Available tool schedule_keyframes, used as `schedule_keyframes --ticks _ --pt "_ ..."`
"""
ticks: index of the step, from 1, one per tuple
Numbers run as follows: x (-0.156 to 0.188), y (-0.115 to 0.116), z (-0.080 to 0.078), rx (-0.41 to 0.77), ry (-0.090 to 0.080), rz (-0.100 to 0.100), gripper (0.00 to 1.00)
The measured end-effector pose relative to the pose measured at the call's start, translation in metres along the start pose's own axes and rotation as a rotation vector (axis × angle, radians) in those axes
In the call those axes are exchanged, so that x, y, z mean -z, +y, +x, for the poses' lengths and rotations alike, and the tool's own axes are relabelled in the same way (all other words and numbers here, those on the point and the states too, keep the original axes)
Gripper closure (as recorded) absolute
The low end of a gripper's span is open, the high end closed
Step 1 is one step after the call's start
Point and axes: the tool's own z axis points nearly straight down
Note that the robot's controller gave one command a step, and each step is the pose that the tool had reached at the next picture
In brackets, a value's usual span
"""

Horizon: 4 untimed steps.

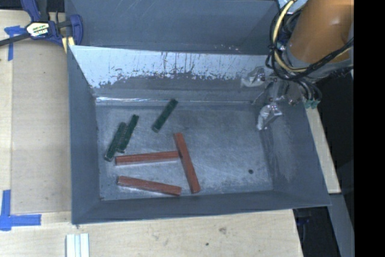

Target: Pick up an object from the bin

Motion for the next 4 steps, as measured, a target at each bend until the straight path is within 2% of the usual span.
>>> schedule_keyframes --ticks 1,2,3,4 --pt "-0.028 0.029 0.004 0.134 0.014 -0.008 0.00" --pt "-0.037 0.043 -0.006 -0.001 0.011 -0.006 0.00" --pt "-0.034 0.080 0.012 0.281 0.009 -0.007 0.00" --pt "-0.057 0.104 -0.007 0.267 0.003 -0.006 0.00"
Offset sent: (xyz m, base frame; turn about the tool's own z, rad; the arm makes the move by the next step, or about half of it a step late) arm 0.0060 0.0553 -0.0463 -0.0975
